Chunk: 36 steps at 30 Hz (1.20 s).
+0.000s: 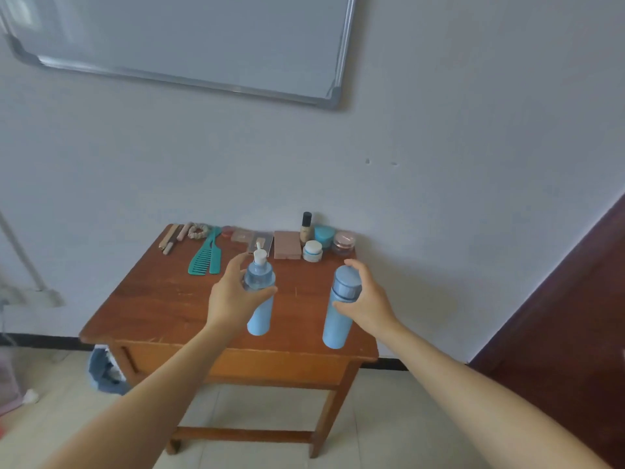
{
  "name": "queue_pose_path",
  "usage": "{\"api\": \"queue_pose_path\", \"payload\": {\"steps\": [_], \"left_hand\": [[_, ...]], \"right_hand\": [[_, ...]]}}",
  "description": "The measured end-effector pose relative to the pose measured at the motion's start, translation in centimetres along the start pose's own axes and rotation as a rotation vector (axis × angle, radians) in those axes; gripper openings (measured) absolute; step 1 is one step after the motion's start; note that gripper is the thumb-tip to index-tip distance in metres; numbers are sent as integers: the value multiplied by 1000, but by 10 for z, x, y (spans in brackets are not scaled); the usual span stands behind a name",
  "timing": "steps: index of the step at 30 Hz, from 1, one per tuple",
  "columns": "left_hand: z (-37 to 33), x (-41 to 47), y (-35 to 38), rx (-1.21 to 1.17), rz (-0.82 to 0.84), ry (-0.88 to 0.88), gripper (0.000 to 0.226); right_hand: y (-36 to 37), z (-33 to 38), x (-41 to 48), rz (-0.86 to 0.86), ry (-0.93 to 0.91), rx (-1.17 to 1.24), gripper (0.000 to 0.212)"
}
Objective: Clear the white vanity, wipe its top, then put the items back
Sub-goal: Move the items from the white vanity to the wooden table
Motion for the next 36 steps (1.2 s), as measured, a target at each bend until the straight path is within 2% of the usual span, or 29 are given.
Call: {"api": "queue_pose_path", "payload": {"steps": [6, 16, 22, 30, 36], "left_hand": [[15, 67, 55, -12, 67, -69, 77], [26, 184, 132, -26, 38, -227, 77], [22, 219, 156, -59, 44, -190, 63], [31, 233, 171, -34, 70, -145, 63], [37, 234, 169, 107, 124, -65, 47]], "right_hand": [[-25, -53, 62, -3, 76, -4, 75], [-29, -110, 217, 28, 2, 22, 68], [-21, -123, 277, -44, -8, 56, 69], [-12, -128, 301, -30, -21, 16, 69], [-12, -128, 305, -6, -40, -52, 75]]}}
Point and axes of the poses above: each hand's wrist, its own x-axis towards the middle knuckle, its own y-axis out of the palm, z = x × y, the point moved 4 cm from there along x, towards the middle knuckle, and after that the axes turned 3 degrees about z, right-handed, at the moved point
